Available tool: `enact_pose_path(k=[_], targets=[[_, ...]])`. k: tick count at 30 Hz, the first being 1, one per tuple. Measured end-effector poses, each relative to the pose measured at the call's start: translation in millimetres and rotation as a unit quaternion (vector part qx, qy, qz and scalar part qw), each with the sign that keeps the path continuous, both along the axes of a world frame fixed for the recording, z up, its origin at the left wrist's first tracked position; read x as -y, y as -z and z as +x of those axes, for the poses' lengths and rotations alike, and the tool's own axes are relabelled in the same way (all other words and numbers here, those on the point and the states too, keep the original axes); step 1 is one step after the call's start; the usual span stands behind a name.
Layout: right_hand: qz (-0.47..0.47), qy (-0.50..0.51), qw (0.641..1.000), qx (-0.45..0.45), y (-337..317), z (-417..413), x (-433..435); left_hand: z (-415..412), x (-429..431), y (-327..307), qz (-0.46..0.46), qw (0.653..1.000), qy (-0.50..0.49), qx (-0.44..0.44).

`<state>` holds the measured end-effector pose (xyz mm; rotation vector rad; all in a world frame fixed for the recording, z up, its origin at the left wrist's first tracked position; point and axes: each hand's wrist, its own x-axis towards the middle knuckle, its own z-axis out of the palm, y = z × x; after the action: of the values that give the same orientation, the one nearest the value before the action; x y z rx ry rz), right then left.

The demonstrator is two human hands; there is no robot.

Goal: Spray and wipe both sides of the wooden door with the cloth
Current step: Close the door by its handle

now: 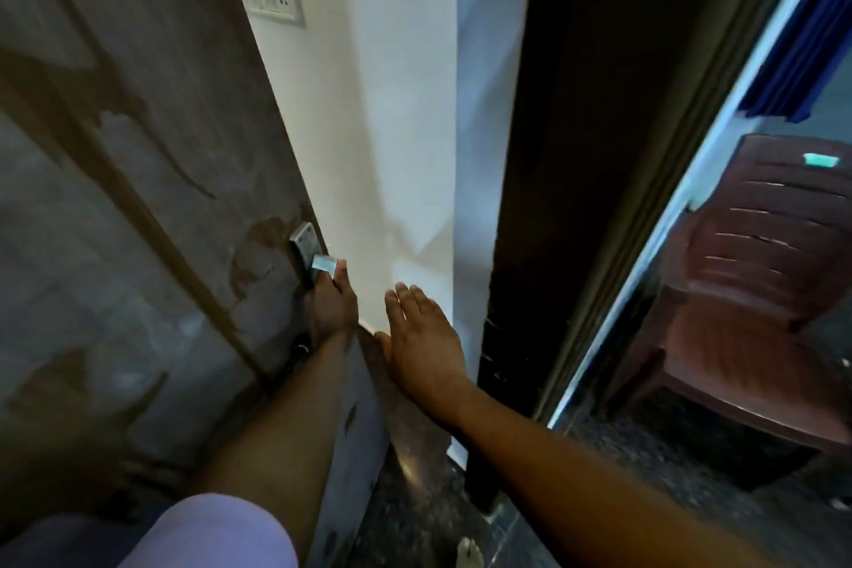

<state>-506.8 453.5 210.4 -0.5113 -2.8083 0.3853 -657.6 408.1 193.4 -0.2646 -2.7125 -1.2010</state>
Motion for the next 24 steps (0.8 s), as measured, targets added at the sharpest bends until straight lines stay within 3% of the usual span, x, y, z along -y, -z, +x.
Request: enact_pose_path(k=[7, 18, 24], targets=[[-0.023, 0.072, 0.995, 0.058, -3.4, 82.0, 4.2, 62.6, -14.7, 12.0, 0.011, 0.998, 0.057, -0.005], [-0.023, 0.097, 0.995, 0.024, -15.5, 166.0, -15.8, 162.0, -30.2, 17.8, -0.027, 0.994, 0.105, -0.011], [-0.026, 0.068, 0.997, -0.004, -25.4, 208.2, -30.1, 203.9, -31.0, 14.7, -0.003, 0.995, 0.102, -0.003]])
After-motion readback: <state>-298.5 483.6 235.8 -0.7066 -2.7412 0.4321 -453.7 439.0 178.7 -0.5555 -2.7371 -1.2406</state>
